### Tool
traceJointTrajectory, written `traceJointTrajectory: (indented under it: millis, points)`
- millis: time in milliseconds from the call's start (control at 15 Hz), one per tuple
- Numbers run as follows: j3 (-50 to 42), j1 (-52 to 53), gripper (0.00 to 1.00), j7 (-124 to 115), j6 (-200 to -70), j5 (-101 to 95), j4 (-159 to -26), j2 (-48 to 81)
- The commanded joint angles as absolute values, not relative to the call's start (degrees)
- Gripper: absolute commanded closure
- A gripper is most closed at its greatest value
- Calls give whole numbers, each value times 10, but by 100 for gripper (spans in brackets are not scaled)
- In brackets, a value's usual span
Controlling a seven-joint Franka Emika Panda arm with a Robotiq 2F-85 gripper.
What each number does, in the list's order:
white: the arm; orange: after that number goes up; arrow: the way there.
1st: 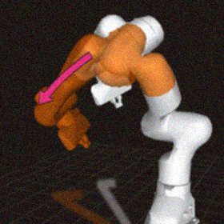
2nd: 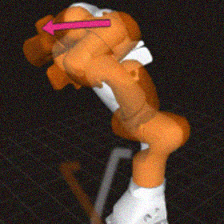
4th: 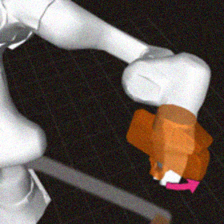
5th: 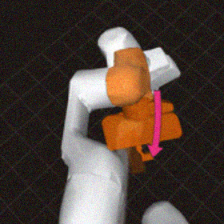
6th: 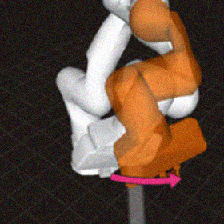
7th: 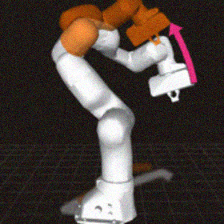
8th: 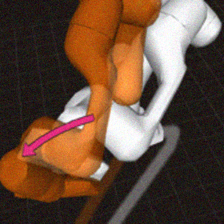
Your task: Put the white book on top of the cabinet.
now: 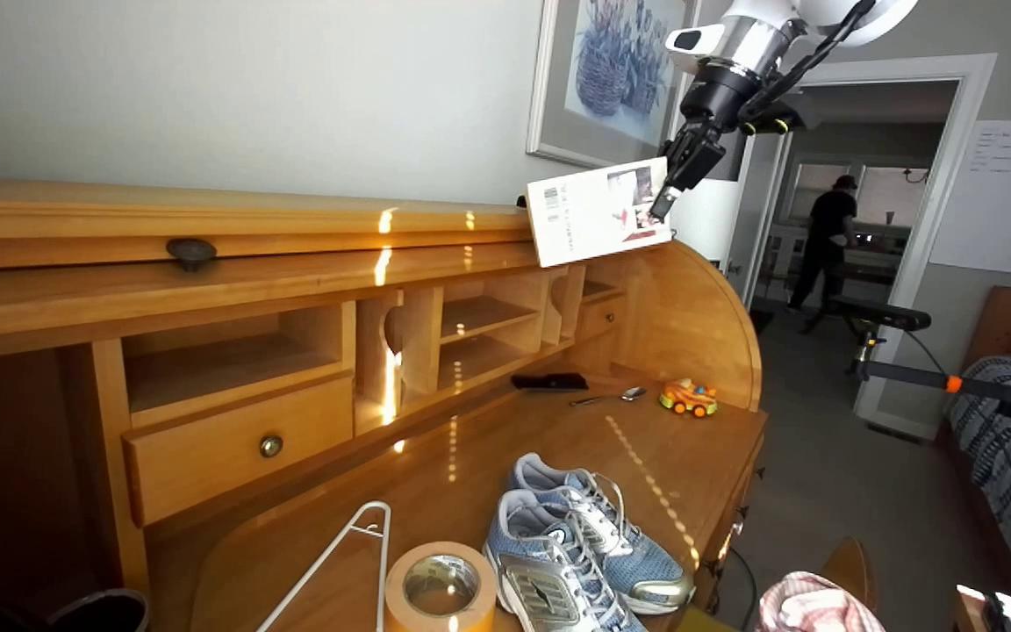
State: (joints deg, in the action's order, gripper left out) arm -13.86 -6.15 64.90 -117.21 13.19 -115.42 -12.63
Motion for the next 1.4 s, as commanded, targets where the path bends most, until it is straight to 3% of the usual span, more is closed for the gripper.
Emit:
traceJointTrajectory:
  millis: [0, 333, 1000, 1333]
  points:
    - [-139, -53, 95, 691, -1236, 146, -1159, -125]
    - [-139, -46, 95, 732, -1321, 152, -1165, -120]
    - [-141, -38, 95, 780, -1340, 222, -1155, -125]
    - [-141, -31, 95, 820, -1427, 232, -1157, -107]
